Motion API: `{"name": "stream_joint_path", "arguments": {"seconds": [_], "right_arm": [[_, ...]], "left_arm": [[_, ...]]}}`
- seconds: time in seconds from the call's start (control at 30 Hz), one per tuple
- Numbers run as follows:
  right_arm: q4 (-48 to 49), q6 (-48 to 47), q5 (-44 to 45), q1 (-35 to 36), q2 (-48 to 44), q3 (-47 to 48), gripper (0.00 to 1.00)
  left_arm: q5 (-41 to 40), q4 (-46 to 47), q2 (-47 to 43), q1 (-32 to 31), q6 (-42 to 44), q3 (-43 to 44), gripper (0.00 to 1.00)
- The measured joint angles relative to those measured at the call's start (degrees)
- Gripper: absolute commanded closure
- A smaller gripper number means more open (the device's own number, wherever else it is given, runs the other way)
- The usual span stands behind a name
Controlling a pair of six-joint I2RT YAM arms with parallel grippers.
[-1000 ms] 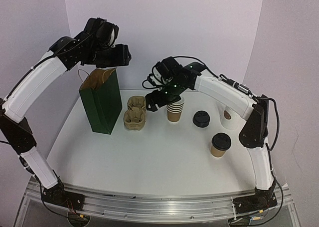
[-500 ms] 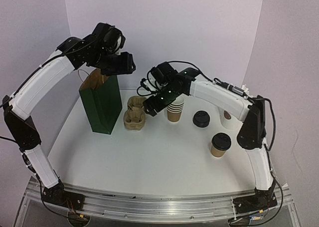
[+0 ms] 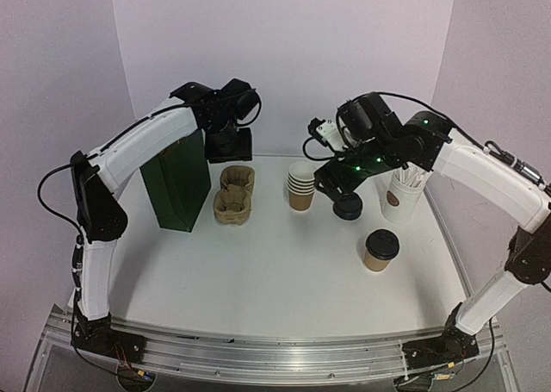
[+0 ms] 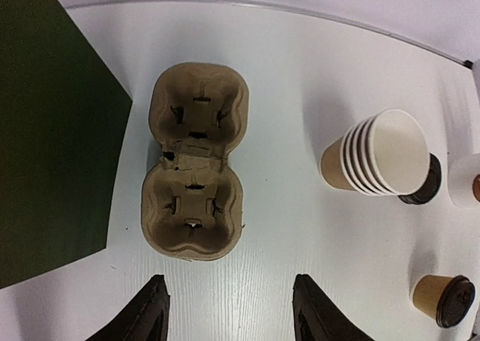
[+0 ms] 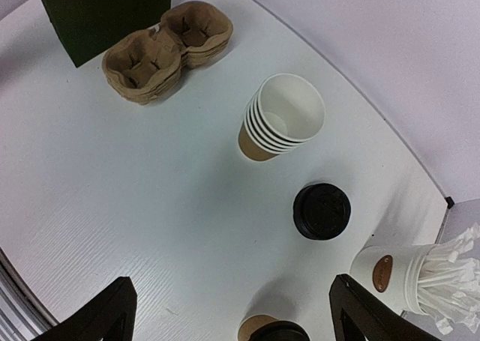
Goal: Pack the takeout coffee
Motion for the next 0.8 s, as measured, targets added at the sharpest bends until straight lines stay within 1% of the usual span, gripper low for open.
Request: {"name": "stream_joint_path", "arguments": {"seconds": [0.2, 0.4, 0.6, 0.8], "right_arm": [[0.1, 0.6, 1.2, 0.0, -0.5, 0.0, 0.11], [-0.1, 0.4, 0.9, 0.0, 0.2, 0.0, 0.11], [-0.1, 0.1, 0.5, 0.0, 1.0, 0.0, 0.11], [-0.2, -0.2, -0.9, 0.0, 2.4, 0.0, 0.11]], "left_arm": [[-2.0, -2.2, 5.2, 0.2, -10.7, -1.0, 0.45], [-2.4, -1.7, 8.2, 1.8, -17.6, -1.2, 0.46], [-2.1, 1.9, 10.6, 4.3, -26.7, -2.0, 0.45], [-2.1, 5.1, 14.7, 4.7, -38.0, -0.9, 0.45]]}}
